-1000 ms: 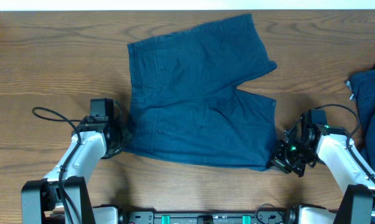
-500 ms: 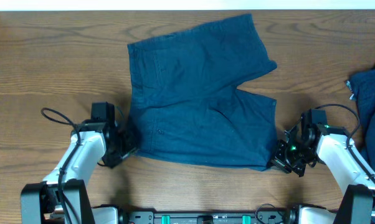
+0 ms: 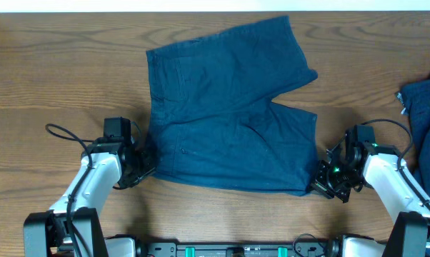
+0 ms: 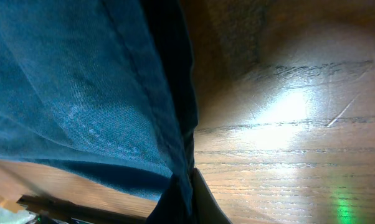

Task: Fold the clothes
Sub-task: 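Lift the leg hems with both grippers and fold them up toward the waistband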

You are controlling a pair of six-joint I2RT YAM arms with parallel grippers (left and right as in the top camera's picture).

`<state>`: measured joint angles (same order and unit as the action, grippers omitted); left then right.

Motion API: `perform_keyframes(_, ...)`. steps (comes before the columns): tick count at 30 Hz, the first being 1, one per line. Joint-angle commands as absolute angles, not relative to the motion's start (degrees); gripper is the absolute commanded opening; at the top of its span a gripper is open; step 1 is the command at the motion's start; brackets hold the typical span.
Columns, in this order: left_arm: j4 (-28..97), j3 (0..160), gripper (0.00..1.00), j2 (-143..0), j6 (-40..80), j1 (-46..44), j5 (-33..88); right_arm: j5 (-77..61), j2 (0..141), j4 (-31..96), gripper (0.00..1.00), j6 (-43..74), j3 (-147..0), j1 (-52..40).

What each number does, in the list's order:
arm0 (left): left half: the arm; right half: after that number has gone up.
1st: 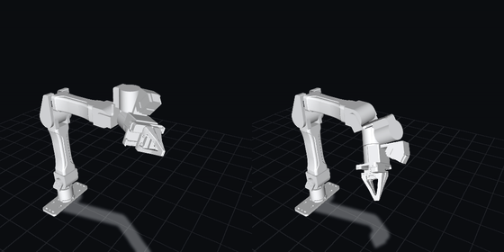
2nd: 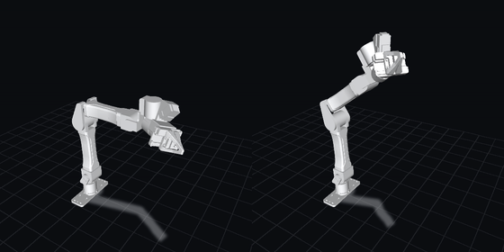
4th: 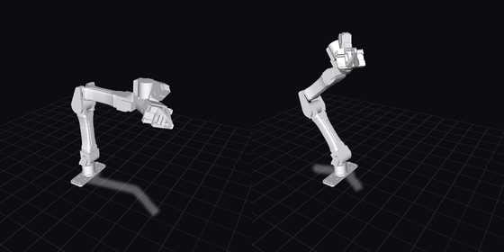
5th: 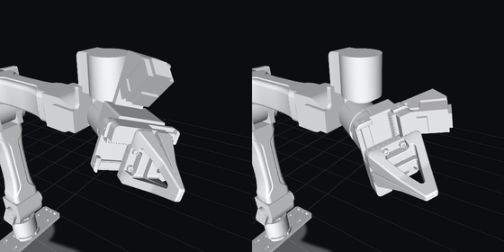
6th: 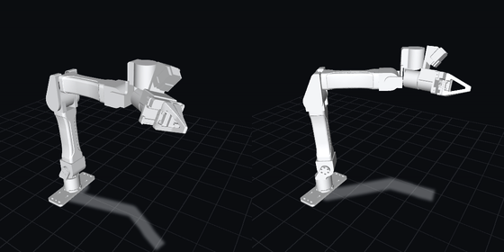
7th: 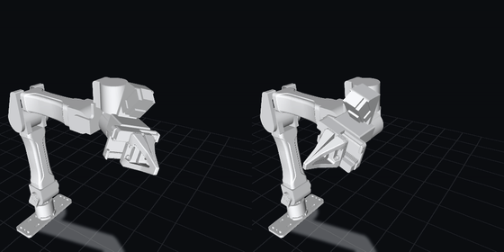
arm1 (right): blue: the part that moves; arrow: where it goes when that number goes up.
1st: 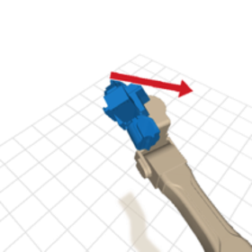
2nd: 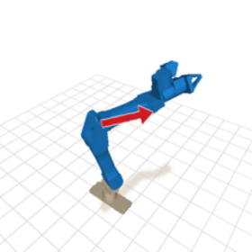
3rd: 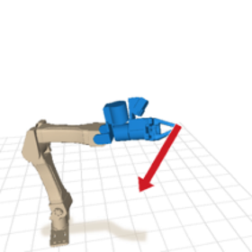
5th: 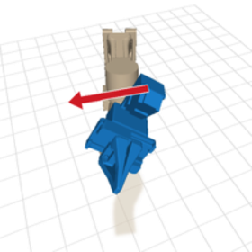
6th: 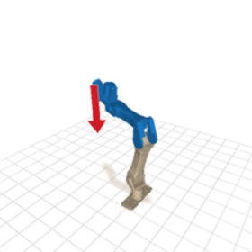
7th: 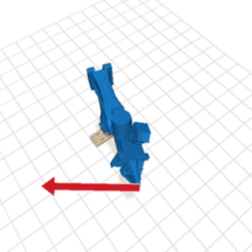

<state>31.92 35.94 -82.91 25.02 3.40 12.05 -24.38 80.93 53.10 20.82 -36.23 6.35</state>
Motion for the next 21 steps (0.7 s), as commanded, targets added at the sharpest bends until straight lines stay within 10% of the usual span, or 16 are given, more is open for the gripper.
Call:
perform_keyframes(1,31.8,32.8,0.26,-86.0,24.3,3.6,11.3,-23.8,80.2,53.1,0.01,20.5,-37.0,6.0)
perform_keyframes(3,32.6,32.8,0.07,-86.0,24.3,3.6,11.5,-23.8,80.2,53.1,0.01,20.5,-37.0,6.0)
perform_keyframes(21,69.7,49.9,0.06,-68.4,24.0,3.6,11.9,-14.6,73.3,71.8,0.01,19.6,-56.8,8.3)
